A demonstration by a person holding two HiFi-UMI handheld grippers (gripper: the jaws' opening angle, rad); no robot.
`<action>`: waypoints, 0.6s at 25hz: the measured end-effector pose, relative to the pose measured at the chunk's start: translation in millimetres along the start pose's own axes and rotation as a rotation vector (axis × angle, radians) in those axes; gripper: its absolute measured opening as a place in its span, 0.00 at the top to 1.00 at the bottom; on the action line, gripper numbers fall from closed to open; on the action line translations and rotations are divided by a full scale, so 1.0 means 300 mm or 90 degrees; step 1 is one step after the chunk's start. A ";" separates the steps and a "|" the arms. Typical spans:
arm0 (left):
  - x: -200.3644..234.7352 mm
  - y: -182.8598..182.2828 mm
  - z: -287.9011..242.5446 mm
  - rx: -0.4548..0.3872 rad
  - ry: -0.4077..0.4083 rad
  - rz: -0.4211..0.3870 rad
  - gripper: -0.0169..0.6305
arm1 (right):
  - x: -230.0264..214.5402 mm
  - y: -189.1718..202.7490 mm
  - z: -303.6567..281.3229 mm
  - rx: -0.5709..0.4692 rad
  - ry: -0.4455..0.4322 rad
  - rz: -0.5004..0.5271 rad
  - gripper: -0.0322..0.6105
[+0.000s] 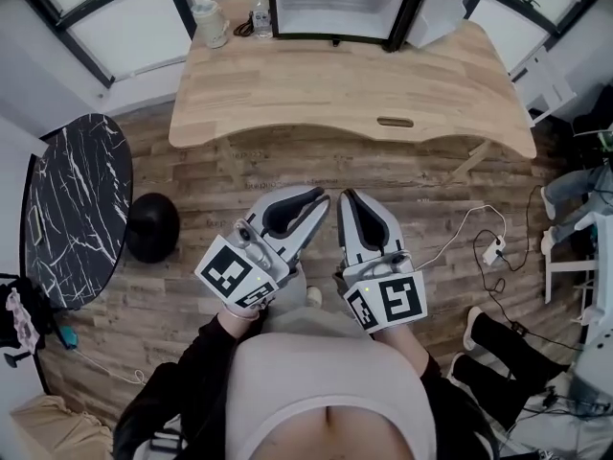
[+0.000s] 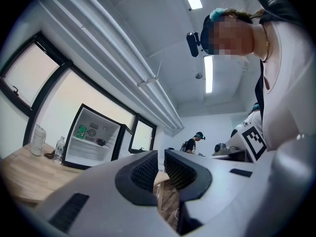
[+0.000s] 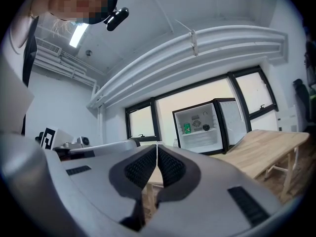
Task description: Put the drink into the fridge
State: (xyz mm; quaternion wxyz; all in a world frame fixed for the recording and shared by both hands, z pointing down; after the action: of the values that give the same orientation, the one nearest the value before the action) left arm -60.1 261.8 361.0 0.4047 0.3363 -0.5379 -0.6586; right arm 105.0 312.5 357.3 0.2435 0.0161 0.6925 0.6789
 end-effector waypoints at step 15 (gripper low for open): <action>-0.135 -0.057 0.081 -0.013 0.006 -0.014 0.90 | 0.086 -0.030 0.121 -0.027 -0.016 0.017 0.91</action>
State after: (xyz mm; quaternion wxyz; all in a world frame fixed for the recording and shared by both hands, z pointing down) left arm -66.3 310.1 349.4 0.4033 0.3412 -0.5257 -0.6667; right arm 98.1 354.5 342.0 0.2434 0.0286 0.6748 0.6961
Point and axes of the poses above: the fingertips, and each gripper's own axes: z backward along the fingers, x to its left, y out of its underside, the point moved 10 cm from there along z, backward along the fingers, and after that the axes turned 10 degrees about -z, right-handed, at the moved point
